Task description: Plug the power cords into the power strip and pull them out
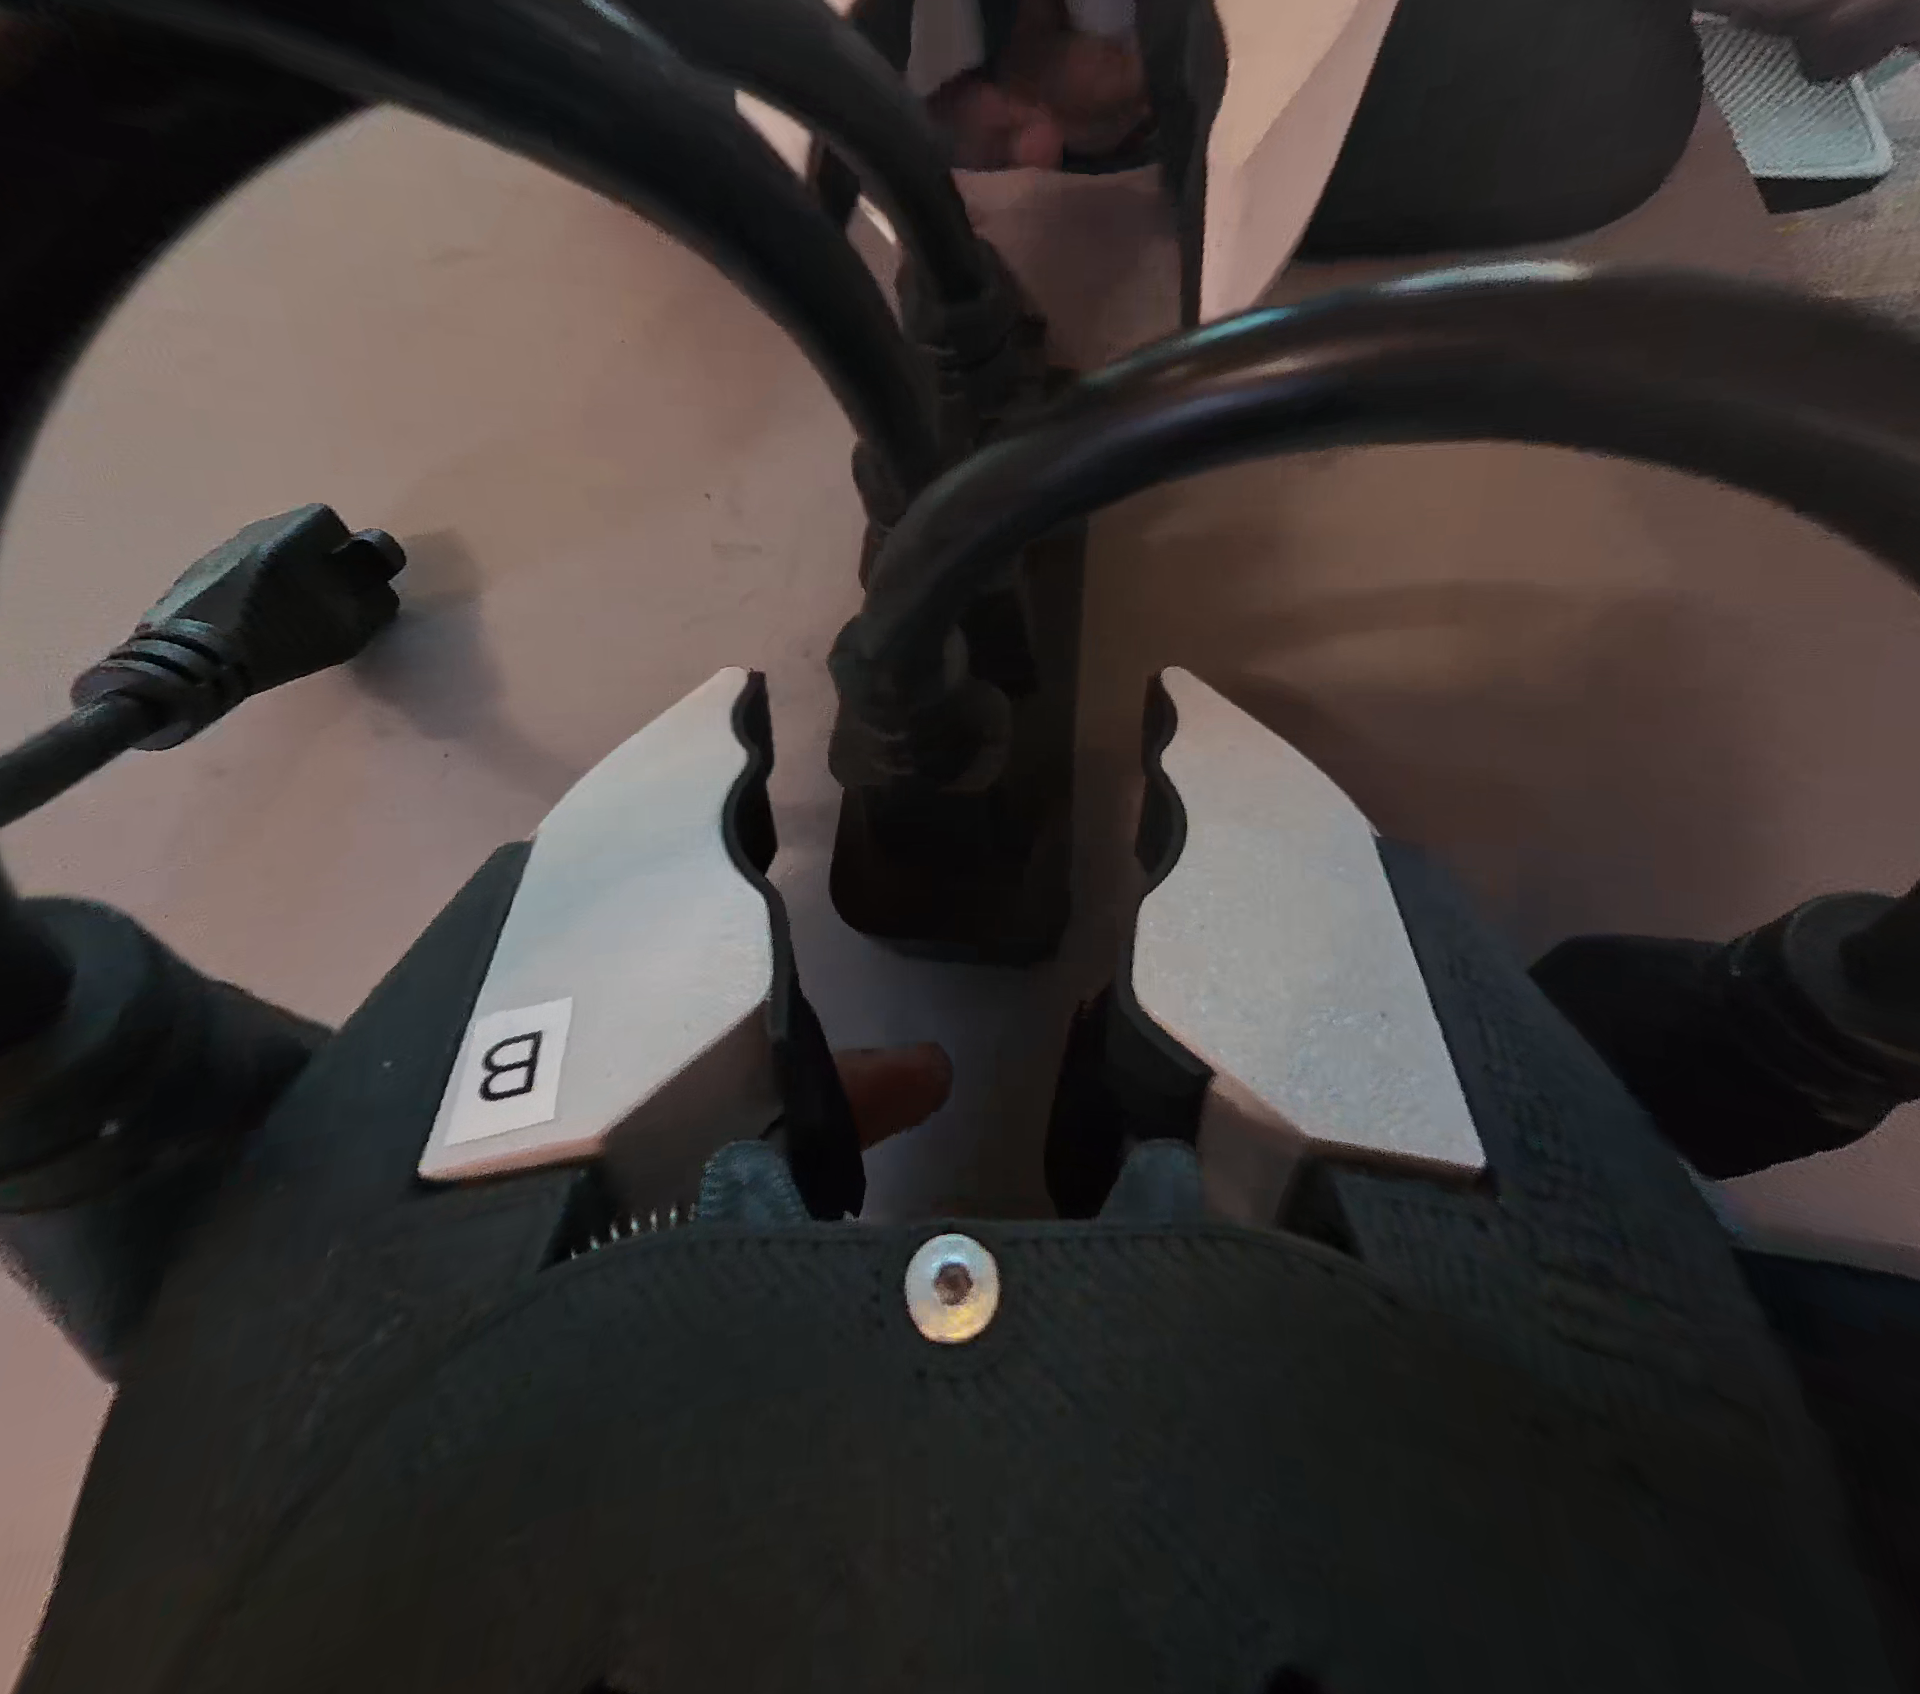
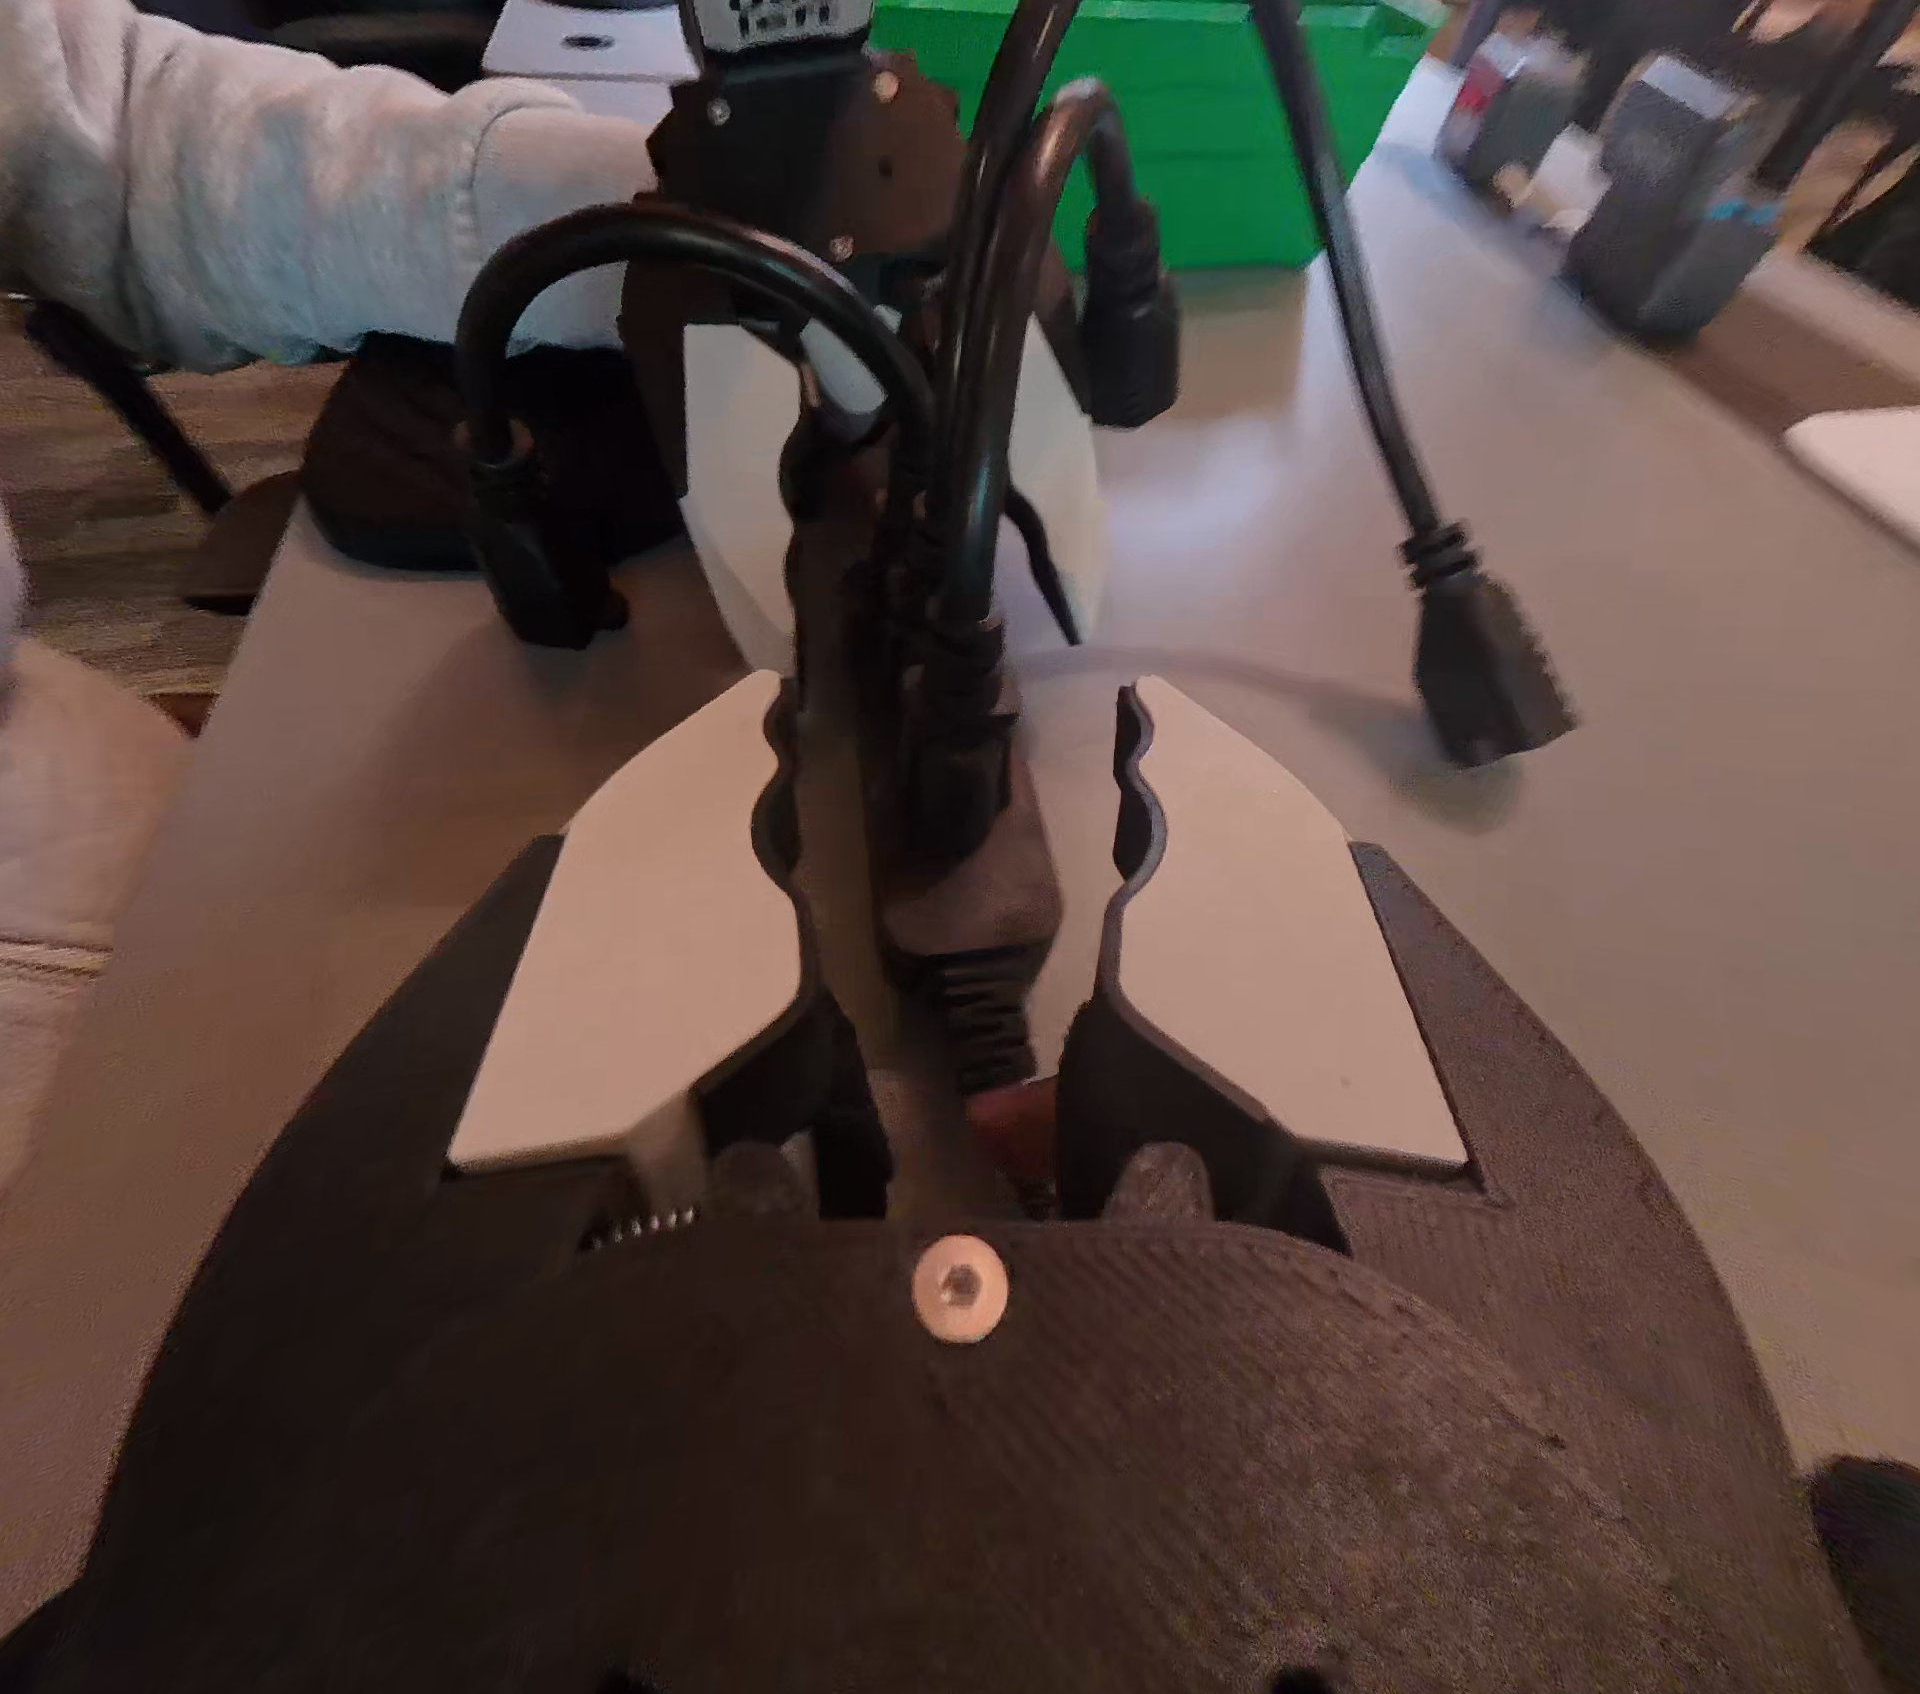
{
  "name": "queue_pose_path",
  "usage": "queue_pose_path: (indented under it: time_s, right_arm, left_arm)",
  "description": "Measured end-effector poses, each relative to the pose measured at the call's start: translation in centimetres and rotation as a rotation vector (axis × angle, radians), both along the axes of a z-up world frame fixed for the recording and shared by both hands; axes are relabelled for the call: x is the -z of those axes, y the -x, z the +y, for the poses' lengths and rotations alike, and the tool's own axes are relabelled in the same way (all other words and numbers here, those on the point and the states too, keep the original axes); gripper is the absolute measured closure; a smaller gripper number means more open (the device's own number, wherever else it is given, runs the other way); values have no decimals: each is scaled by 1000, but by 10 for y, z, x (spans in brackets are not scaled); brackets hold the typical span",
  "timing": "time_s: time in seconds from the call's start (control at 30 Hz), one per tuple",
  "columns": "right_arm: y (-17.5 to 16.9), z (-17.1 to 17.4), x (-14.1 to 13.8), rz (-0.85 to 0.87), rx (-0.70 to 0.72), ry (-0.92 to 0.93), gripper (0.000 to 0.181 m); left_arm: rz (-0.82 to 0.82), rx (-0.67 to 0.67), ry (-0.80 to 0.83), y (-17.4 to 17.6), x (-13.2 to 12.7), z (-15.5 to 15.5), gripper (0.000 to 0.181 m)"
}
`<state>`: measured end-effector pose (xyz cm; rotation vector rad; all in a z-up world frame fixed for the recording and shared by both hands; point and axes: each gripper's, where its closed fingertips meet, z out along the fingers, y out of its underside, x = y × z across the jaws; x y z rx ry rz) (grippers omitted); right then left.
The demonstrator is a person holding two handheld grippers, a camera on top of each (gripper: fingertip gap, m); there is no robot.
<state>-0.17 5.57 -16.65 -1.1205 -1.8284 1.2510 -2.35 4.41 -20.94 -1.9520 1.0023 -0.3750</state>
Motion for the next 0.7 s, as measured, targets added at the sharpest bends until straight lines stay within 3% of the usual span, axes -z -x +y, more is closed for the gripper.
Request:
queue_pose_path:
  time_s: [0.1,0.23,0.6,0.7]
  right_arm:
    - [2,-6,16,-93,-18,-2,127]
    - [5,-1,23,-111,24,-54,156]
    - [4,-1,23,-117,21,-47,157]
    - [7,5,23,-120,66,-29,147]
  left_arm:
    - [59,24,10,-2,8,-3,124]
    - [106,15,2,-2,12,-2,133]
    - [102,14,4,-2,12,-2,137]
    - [100,5,11,0,12,-2,137]
